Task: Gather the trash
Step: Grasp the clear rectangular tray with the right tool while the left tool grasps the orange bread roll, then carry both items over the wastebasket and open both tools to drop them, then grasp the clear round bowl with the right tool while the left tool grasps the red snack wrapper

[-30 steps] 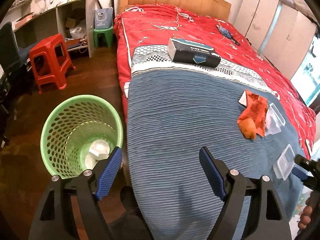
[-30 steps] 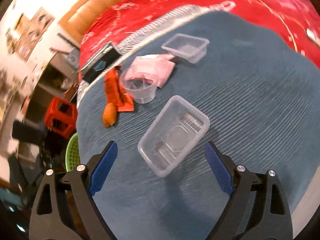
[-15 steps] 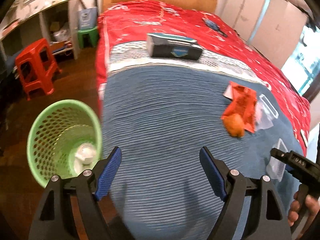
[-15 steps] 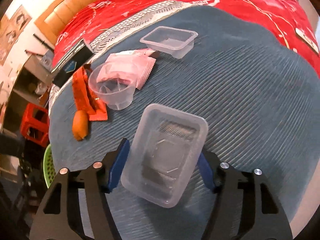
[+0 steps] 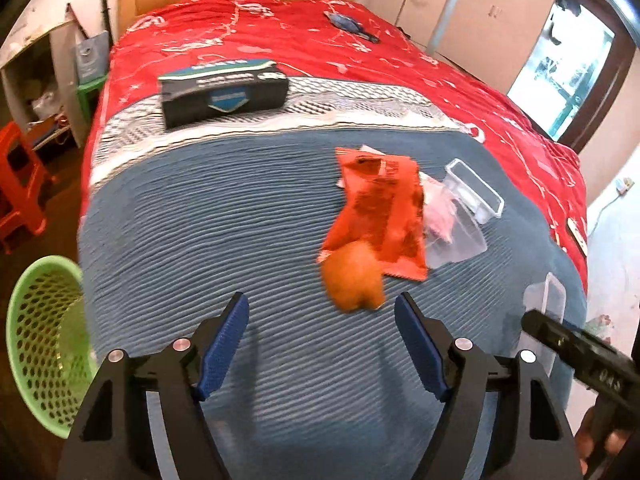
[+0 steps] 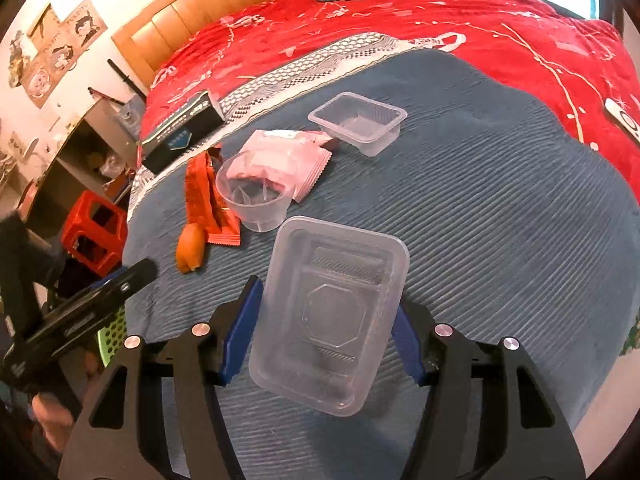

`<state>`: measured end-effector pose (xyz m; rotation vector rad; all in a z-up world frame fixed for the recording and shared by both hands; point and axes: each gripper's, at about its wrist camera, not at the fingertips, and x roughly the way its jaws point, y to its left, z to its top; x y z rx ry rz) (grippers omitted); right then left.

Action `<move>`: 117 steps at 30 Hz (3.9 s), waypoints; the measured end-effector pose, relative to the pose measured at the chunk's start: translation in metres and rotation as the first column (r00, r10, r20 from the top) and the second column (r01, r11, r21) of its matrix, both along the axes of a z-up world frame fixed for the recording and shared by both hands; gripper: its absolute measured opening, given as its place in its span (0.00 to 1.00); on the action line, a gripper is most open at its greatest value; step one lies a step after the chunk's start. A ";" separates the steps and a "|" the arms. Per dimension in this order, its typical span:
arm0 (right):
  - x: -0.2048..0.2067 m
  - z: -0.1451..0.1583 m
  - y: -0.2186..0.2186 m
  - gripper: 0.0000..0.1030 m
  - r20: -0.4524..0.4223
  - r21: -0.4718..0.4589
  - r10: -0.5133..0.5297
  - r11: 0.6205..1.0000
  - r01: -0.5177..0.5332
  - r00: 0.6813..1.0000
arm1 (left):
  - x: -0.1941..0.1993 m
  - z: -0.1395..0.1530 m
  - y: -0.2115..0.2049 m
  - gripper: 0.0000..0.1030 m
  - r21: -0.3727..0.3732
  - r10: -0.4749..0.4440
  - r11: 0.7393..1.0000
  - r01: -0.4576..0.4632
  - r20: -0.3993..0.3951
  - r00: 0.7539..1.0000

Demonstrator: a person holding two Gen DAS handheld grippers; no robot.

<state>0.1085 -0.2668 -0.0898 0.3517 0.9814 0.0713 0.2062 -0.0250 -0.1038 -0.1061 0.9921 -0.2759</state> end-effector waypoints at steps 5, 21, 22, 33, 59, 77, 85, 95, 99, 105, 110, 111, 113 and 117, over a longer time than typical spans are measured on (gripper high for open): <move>-0.001 -0.001 -0.004 0.59 -0.004 0.019 0.004 1.000 -0.004 1.000 | 0.015 -0.013 -0.020 0.60 0.025 -0.026 0.999 0.027 -0.027 0.999; -0.009 0.008 0.006 0.59 0.019 0.006 0.066 0.998 -0.066 0.998 | 0.001 -0.005 0.005 0.27 -0.064 0.006 0.998 -0.006 0.013 1.000; -0.009 0.009 0.009 0.59 0.023 0.005 0.073 0.997 -0.073 0.997 | -0.004 -0.001 0.013 0.27 -0.073 0.021 0.997 -0.020 0.019 1.000; -0.002 0.026 0.074 0.59 0.060 0.020 0.237 0.971 -0.238 0.970 | -0.048 0.026 0.111 0.27 -0.071 0.203 0.978 -0.197 0.080 0.976; 0.022 0.026 0.264 0.59 0.049 0.004 0.581 0.813 -0.582 0.813 | -0.091 -0.053 0.300 0.33 0.107 0.552 0.832 -0.544 -0.070 0.831; 0.046 -0.010 0.391 0.60 -0.014 0.025 0.706 0.708 -0.706 0.708 | -0.129 -0.058 0.347 0.59 0.089 0.658 0.753 -0.652 -0.073 0.750; 0.050 -0.020 0.424 0.73 -0.017 0.087 0.707 0.705 -0.703 0.707 | -0.143 -0.061 0.355 0.61 0.085 0.683 0.731 -0.677 -0.085 0.726; 0.037 -0.002 0.395 0.73 0.023 0.028 0.720 0.693 -0.720 0.693 | -0.144 -0.056 0.343 0.62 0.083 0.673 0.740 -0.668 -0.080 0.736; 0.033 0.008 0.366 0.74 0.049 -0.018 0.710 0.704 -0.710 0.703 | -0.138 -0.048 0.324 0.62 0.087 0.648 0.761 -0.643 -0.064 0.759; 0.038 0.020 0.299 0.74 0.082 -0.018 0.649 0.760 -0.650 0.756 | -0.119 -0.031 0.284 0.63 0.075 0.589 0.807 -0.585 -0.045 0.807; 0.044 0.034 0.232 0.76 0.114 -0.037 0.575 0.817 -0.575 0.810 | -0.102 -0.016 0.246 0.63 0.072 0.530 0.847 -0.527 -0.023 0.848; 0.045 0.036 0.221 0.77 0.119 -0.041 0.561 0.827 -0.560 0.819 | -0.099 -0.014 0.240 0.63 0.071 0.519 0.853 -0.517 -0.021 0.855; 0.047 0.041 0.190 0.79 0.135 -0.053 0.522 0.852 -0.520 0.842 | -0.089 -0.010 0.223 0.63 0.063 0.489 0.871 -0.487 -0.020 0.872; 0.053 0.047 0.143 0.82 0.154 -0.074 0.451 0.893 -0.444 0.879 | -0.078 -0.004 0.199 0.63 0.053 0.448 0.893 -0.447 -0.017 0.894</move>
